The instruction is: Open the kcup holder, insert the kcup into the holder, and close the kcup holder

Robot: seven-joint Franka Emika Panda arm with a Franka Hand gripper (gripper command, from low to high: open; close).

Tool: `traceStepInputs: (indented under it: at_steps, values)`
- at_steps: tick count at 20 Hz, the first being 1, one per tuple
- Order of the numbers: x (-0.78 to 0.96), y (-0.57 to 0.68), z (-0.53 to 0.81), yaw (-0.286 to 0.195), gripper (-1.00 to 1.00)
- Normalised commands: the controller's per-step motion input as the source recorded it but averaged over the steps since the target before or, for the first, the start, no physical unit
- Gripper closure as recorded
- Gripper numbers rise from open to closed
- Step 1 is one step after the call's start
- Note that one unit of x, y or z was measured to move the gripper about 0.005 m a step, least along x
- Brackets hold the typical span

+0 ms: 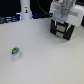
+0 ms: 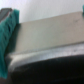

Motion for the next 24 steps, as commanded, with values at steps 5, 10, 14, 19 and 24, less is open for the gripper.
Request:
traceStepInputs:
  at_steps: [5, 10, 14, 19, 24]
  values:
    - [1.0, -0.22, 0.26, -0.037, 1.0]
    - [1.0, -0.21, 0.26, -0.026, 1.0]
    - [1.0, -0.25, 0.25, -0.04, 1.0]
    - [0.96, -0.24, 0.22, -0.031, 1.0]
    - [0.96, -0.33, 0.23, -0.05, 1.0]
